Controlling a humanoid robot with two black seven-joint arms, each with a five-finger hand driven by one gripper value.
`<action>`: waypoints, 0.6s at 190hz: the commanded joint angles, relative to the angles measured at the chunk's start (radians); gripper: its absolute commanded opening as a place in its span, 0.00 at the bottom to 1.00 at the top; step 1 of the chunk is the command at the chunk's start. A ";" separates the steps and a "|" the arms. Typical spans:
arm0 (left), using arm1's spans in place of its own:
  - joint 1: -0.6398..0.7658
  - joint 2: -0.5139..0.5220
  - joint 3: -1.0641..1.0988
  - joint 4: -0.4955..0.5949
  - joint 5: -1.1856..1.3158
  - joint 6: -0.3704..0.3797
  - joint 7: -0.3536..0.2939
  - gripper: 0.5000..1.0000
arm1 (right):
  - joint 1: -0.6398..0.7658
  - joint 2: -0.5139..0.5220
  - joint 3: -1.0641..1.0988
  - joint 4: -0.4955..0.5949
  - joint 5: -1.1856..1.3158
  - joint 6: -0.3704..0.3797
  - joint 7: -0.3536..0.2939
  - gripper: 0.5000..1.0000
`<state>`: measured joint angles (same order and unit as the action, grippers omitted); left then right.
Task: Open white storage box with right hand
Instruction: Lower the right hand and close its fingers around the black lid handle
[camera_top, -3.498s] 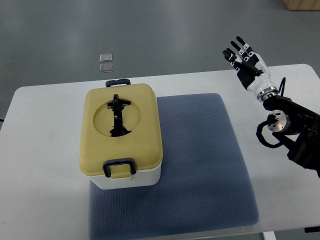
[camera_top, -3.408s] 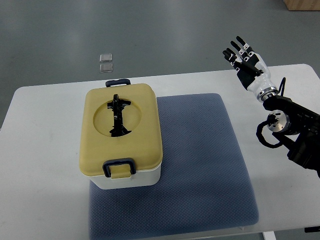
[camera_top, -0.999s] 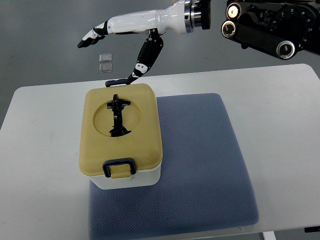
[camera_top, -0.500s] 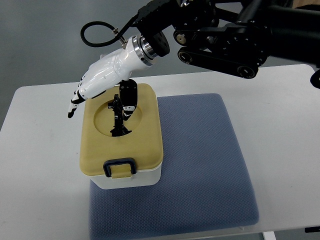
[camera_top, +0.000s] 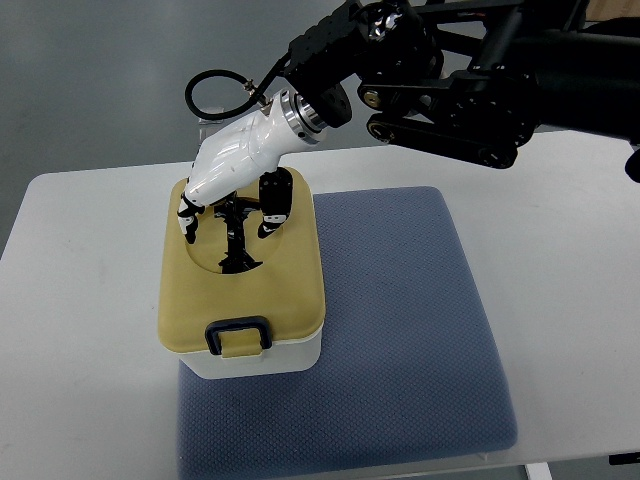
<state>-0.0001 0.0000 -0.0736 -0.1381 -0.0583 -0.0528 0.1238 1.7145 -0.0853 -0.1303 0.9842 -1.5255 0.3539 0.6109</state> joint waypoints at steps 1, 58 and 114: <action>0.000 0.000 0.000 0.000 0.000 0.001 0.000 1.00 | -0.003 0.004 0.001 0.001 0.001 -0.004 0.000 0.36; 0.000 0.000 0.000 0.000 0.000 0.001 0.000 1.00 | -0.029 0.009 0.003 -0.002 0.001 -0.024 0.000 0.22; 0.000 0.000 0.000 0.000 0.000 0.001 0.000 1.00 | -0.032 0.009 0.003 -0.004 -0.001 -0.038 0.000 0.00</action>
<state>0.0000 0.0000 -0.0736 -0.1381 -0.0583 -0.0528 0.1244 1.6832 -0.0766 -0.1273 0.9806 -1.5260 0.3169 0.6109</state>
